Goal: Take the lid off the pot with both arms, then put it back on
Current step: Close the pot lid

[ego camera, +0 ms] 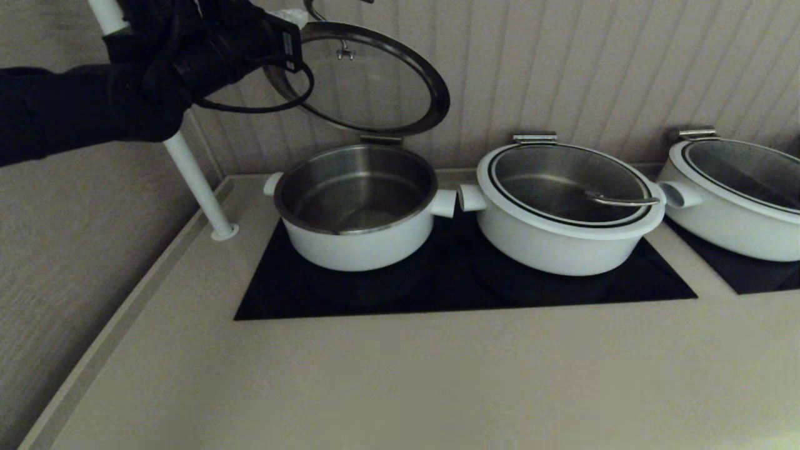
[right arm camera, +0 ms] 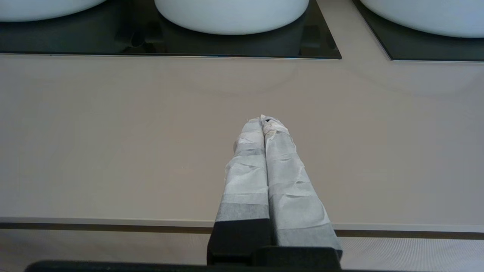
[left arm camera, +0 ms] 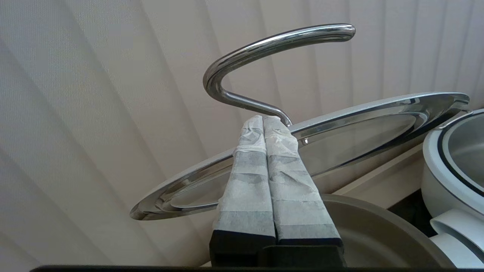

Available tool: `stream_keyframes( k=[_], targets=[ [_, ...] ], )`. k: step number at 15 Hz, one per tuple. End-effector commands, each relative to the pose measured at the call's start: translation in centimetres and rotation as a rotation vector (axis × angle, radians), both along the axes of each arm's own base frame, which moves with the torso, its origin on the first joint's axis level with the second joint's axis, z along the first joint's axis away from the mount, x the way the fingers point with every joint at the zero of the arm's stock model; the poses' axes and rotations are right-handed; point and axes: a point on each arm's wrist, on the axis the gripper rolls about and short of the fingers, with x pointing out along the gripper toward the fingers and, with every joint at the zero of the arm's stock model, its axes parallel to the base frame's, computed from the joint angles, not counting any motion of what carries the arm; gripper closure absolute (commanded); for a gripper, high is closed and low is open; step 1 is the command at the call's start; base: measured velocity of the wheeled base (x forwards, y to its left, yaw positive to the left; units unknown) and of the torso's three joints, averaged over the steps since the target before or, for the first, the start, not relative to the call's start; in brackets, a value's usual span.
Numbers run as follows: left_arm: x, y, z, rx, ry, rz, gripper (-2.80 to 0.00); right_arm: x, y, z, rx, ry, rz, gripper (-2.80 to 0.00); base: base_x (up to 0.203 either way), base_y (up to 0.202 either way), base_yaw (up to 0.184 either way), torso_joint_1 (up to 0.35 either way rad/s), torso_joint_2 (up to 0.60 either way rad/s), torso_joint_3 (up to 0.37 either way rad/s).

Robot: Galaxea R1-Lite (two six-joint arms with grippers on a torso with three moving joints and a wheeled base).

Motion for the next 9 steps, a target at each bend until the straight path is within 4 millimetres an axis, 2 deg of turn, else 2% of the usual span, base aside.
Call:
stream_keyframes(
  k=[1, 9],
  targets=[
    [0.25, -0.06, -0.33, 0.004, 0.009, 0.000, 0.00, 0.00, 0.00, 0.00, -0.001, -0.001, 0.001, 0.00, 0.000, 0.000, 0.000, 0.000, 0.00, 0.000],
    [-0.14, -0.03, 0.00, 0.019, 0.006, 0.003, 0.00, 0.00, 0.00, 0.00, 0.000, 0.000, 0.001, 0.00, 0.000, 0.000, 0.000, 0.000, 0.00, 0.000]
  ],
)
